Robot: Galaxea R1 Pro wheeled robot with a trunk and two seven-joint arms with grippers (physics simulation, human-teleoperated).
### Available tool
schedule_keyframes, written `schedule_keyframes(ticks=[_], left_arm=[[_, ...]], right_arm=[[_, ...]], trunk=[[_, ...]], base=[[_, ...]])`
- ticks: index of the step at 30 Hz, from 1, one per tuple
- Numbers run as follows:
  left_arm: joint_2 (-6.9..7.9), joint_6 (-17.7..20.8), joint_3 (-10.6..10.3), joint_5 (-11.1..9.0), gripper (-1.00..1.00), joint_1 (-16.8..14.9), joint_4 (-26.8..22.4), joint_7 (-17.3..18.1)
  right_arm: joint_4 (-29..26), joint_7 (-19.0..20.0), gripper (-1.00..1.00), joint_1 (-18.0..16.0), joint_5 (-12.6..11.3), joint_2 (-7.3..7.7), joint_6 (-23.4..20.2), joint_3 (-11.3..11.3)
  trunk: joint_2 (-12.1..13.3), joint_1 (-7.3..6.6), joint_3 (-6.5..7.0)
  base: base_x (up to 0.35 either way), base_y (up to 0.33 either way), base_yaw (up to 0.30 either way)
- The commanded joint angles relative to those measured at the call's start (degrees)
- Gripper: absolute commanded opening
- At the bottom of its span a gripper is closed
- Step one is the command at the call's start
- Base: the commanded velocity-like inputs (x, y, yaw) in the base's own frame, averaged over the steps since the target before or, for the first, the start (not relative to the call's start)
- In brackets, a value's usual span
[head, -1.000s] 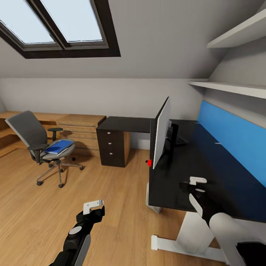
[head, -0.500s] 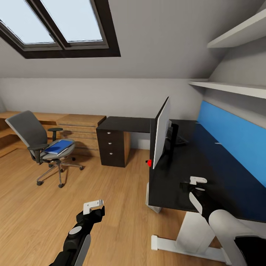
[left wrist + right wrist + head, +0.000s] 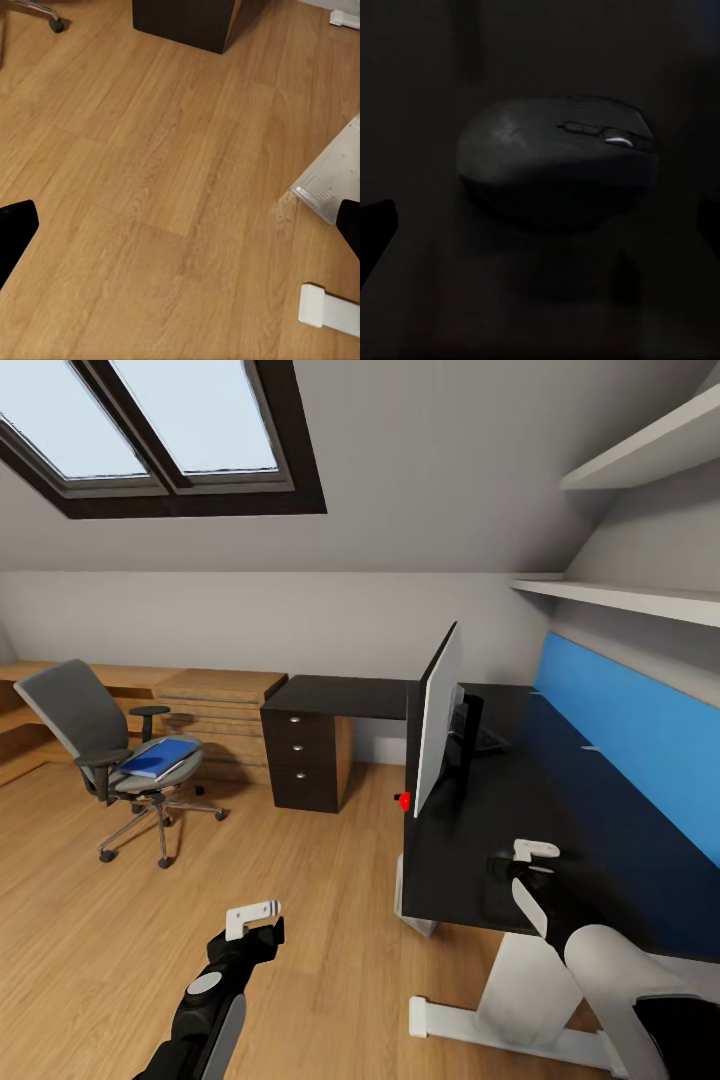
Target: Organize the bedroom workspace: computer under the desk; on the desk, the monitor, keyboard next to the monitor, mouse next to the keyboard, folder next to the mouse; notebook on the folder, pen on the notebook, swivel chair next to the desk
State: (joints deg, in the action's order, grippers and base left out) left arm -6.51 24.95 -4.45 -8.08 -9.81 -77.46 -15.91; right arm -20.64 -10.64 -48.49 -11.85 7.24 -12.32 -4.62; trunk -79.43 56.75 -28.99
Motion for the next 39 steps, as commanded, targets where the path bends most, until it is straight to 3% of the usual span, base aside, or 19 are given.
schedule_keyframes(ticks=[1,14,26,39], left_arm=[[0.01,0.2,-0.1,-0.6,1.0,0.0,-0.1,-0.5],[0.01,0.3,-0.1,-0.6,1.0,0.0,-0.2,-0.5],[0.01,0.3,0.0,-0.6,1.0,0.0,-0.2,-0.5],[0.01,0.3,0.0,-0.6,1.0,0.0,-0.2,-0.5]], right_arm=[[-0.1,-0.4,1.0,-0.1,-0.5,0.06,-0.5,-0.5],[-0.1,-0.4,1.0,-0.5,-2.0,0.3,-2.9,-0.5],[3.9,-0.4,1.0,-2.7,-2.2,0.35,-2.8,-0.3],[4.1,-0.3,1.0,-2.8,-2.2,0.32,-2.8,-0.3]], trunk=[[0.0,0.0,-0.06],[0.0,0.0,-0.06],[0.0,0.0,-0.06],[0.0,0.0,-0.06]], base=[[0.0,0.0,0.0],[0.0,0.0,0.0],[0.048,-0.044,0.0],[0.042,-0.004,0.0]])
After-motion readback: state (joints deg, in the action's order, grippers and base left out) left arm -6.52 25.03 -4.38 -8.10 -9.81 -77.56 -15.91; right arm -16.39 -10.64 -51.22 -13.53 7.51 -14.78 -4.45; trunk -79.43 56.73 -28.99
